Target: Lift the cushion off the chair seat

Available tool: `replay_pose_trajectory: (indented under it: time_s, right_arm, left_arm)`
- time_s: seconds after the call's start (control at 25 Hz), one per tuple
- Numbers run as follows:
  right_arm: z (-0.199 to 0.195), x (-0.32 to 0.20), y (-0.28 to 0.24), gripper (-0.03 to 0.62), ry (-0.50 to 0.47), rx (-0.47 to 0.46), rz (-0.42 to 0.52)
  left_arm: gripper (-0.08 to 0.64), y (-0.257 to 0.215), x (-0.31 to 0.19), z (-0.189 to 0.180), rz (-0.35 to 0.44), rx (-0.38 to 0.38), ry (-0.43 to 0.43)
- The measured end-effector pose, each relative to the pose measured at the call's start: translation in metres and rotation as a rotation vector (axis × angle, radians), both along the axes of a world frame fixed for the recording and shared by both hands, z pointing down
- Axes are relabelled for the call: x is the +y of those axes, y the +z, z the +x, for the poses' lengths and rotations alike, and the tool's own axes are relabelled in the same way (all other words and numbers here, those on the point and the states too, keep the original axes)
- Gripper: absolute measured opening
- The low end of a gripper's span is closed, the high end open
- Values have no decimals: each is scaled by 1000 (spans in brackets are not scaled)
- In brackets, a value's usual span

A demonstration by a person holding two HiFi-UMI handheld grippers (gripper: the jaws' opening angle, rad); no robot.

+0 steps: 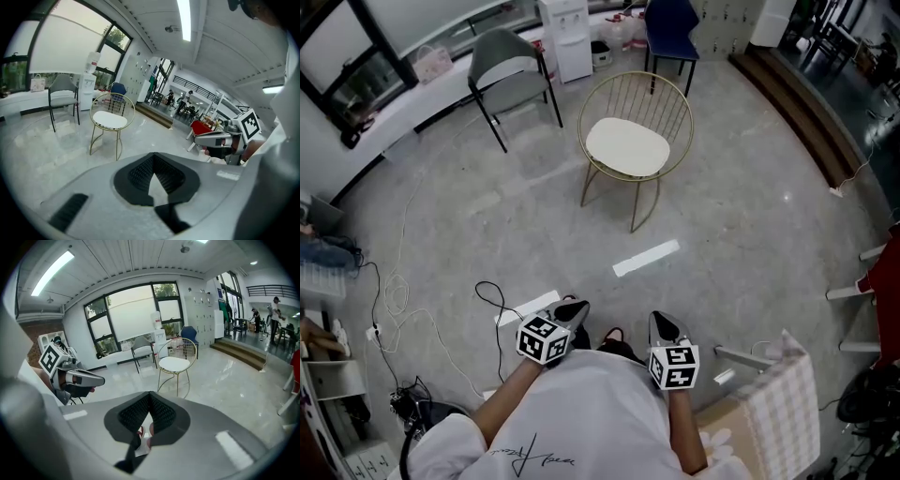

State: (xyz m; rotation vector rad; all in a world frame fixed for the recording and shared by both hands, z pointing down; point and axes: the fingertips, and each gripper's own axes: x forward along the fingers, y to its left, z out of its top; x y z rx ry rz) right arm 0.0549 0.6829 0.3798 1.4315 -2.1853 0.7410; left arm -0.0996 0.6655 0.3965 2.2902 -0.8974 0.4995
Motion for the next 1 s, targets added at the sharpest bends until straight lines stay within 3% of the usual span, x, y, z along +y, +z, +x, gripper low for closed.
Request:
replay_pose_trajectory:
  time_s: [0.28, 0.6, 1.0]
  right_arm:
    - [-23, -20, -10, 6, 9, -21, 11]
    - [-60, -53, -26, 6, 32, -36, 28]
    - [-107, -122, -46, 6, 61, -22, 86]
  left_arm:
    - [-2, -10, -25, -20, 52, -12, -33]
    - [-2, -23, -67, -51, 54, 41, -85]
    - [-2, -48, -135, -90, 117, 80, -62]
